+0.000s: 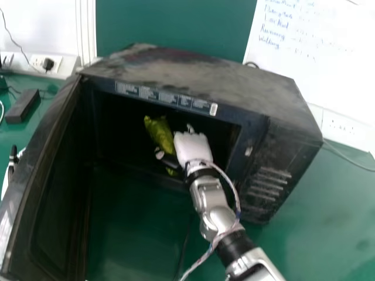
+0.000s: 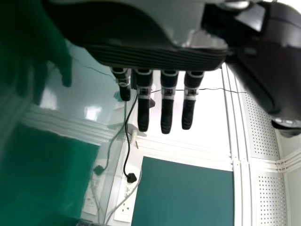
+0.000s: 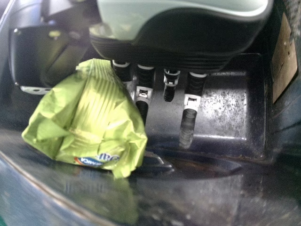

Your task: Put biscuit inside oven

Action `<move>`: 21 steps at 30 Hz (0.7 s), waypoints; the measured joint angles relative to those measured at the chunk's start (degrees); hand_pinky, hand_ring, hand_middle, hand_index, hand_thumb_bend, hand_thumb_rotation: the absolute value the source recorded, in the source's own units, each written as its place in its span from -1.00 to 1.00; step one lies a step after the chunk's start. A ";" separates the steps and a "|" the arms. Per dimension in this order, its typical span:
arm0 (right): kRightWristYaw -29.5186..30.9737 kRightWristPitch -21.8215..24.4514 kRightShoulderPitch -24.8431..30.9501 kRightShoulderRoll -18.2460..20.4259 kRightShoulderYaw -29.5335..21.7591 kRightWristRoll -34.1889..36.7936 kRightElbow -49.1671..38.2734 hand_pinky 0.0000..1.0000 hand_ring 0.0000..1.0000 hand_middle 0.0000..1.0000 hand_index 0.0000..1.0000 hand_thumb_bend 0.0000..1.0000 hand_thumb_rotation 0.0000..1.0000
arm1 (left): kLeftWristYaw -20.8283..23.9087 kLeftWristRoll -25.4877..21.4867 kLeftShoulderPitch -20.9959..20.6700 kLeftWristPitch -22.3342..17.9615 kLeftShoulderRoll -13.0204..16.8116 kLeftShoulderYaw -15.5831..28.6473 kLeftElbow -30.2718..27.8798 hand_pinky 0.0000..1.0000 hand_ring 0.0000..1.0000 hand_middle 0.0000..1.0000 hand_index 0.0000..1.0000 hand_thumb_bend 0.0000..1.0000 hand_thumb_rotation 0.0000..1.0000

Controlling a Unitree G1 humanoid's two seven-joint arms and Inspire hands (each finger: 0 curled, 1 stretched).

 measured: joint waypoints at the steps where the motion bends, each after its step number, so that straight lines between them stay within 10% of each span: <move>1: -1.46 -0.44 -0.62 0.11 0.20 0.46 1.65 -0.07 -0.03 -0.05 -0.01 0.06 -1.00 | -0.04 0.00 0.00 0.00 0.01 0.00 0.04 0.54 0.54 0.60 0.64 0.09 -0.18; 21: -12.82 -5.24 -7.66 0.44 3.56 6.73 19.71 -0.21 -0.20 -0.04 0.06 0.03 -1.00 | 0.15 -0.07 0.60 0.54 -0.15 0.09 -1.37 0.53 0.53 0.58 0.61 0.11 -0.18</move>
